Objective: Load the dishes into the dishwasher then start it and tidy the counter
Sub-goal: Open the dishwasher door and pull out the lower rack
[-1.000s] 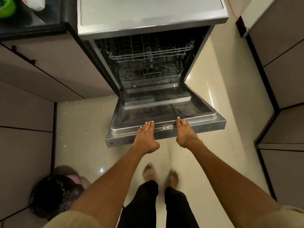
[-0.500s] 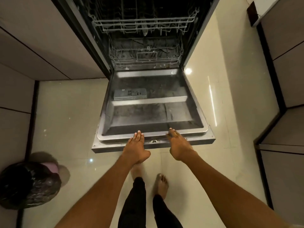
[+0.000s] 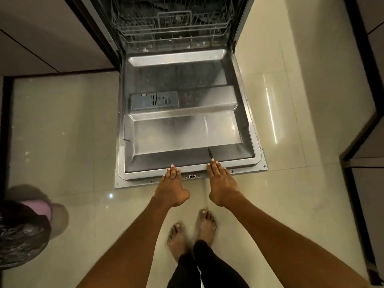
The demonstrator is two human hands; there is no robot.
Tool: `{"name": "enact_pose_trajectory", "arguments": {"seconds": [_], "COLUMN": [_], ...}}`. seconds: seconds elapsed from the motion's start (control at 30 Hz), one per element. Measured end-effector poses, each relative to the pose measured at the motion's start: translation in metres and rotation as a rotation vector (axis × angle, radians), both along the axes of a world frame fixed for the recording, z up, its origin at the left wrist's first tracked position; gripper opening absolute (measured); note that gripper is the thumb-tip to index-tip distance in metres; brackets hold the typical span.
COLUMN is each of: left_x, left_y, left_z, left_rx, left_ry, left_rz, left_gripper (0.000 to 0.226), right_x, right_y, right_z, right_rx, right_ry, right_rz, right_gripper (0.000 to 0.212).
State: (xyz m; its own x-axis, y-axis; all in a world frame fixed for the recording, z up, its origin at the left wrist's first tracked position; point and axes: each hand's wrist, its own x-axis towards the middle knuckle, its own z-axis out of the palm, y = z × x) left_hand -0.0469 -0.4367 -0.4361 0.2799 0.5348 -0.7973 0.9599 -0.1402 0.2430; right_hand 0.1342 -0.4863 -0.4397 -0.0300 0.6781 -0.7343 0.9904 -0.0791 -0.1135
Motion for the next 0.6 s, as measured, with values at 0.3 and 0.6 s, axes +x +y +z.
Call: {"name": "enact_pose_trajectory", "arguments": {"seconds": [0.3,0.6], "left_x": [-0.009,-0.016], "left_y": [-0.01,-0.011], "left_z": [-0.062,-0.085], "left_rx": [-0.029,-0.04], "left_ry": [-0.025,-0.06], "left_rz": [-0.008,-0.009], "left_gripper": [0.086,0.085], "right_x": [0.003,-0.001], "right_y": [0.002,0.003], "right_z": [-0.058,-0.078], "right_rx": [-0.082,-0.096], "right_ry": [0.026,0.052], "right_rz": [0.025,-0.029], "right_gripper": [0.094,0.097]}}
